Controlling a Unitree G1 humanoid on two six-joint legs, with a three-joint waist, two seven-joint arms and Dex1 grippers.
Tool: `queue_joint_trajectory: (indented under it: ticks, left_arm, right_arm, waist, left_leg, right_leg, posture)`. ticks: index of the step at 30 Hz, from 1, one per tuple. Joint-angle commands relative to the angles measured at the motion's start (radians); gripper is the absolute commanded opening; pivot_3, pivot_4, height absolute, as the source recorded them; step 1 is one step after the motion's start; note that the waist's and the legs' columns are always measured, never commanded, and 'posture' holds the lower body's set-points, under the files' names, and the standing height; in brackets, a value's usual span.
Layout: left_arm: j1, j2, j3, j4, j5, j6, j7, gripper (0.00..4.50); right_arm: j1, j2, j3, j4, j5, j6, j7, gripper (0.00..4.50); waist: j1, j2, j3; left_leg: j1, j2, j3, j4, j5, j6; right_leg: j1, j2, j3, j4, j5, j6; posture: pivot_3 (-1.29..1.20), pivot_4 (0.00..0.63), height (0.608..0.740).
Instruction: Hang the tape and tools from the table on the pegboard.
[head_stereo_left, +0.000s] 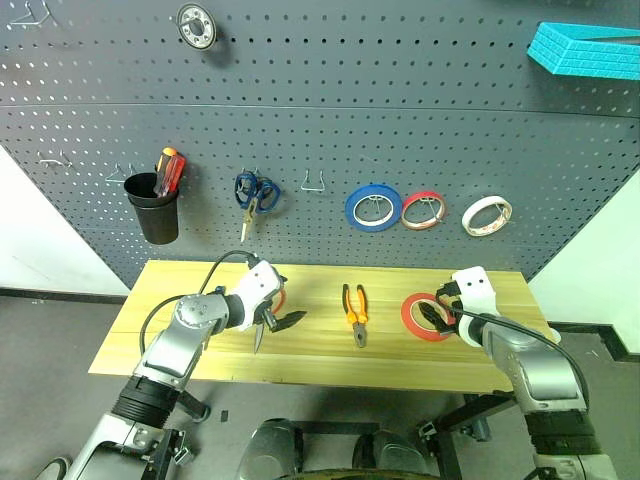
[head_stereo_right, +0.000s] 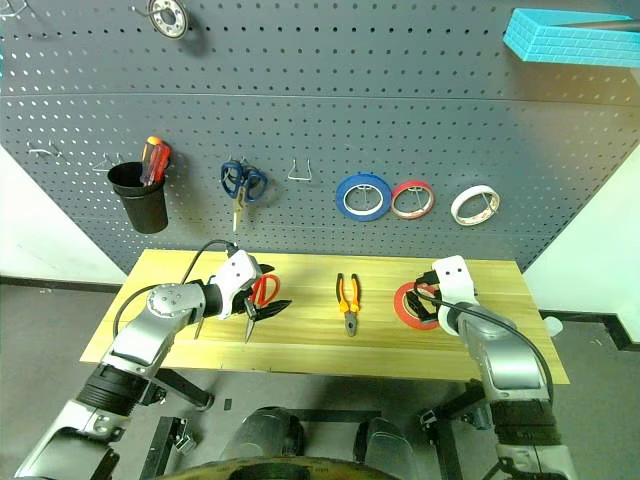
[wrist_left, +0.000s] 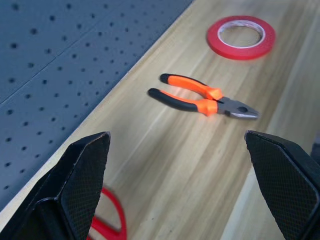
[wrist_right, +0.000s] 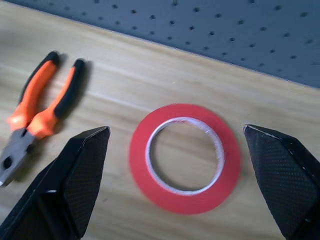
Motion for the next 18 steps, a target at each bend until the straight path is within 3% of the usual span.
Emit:
queue_joint_trajectory:
  ticks: [1, 7, 18]
  left_arm:
    - [-0.013, 0.001, -0.017, -0.028, 0.004, -0.011, -0.017, 4.50]
    - [0.004, -0.033, -0.027, -0.084, -0.014, 0.021, -0.007, 4.50]
    - [0.052, -0.054, -0.031, -0.150, -0.014, 0.070, 0.016, 4.50]
  right_arm:
    - [-0.039, -0.001, 0.014, 0.017, -0.017, -0.033, -0.001, 4.47]
    - [-0.094, 0.008, 0.061, 0.109, -0.041, -0.061, 0.007, 4.47]
    - [-0.103, 0.021, 0.128, 0.163, -0.064, -0.069, 0.040, 4.47]
  waist:
    - [-0.002, 0.000, 0.007]
    - [-0.011, -0.001, 0.048]
    - [-0.056, -0.002, 0.113]
  left_leg:
    - [0.000, 0.000, 0.000, 0.000, 0.000, 0.000]
    - [-0.002, 0.000, -0.001, 0.000, 0.000, 0.000]
    - [-0.002, 0.000, -0.002, 0.000, 0.000, 0.000]
  right_leg:
    - [-0.001, 0.000, 0.000, 0.000, 0.000, 0.000]
    - [-0.002, -0.001, 0.001, 0.000, 0.000, -0.001]
    - [-0.002, -0.002, 0.001, 0.001, 0.000, 0.000]
  posture:
    - [0.29, 0.073, 0.718]
    - [0.28, 0.154, 0.718]
    - [0.27, 0.210, 0.718]
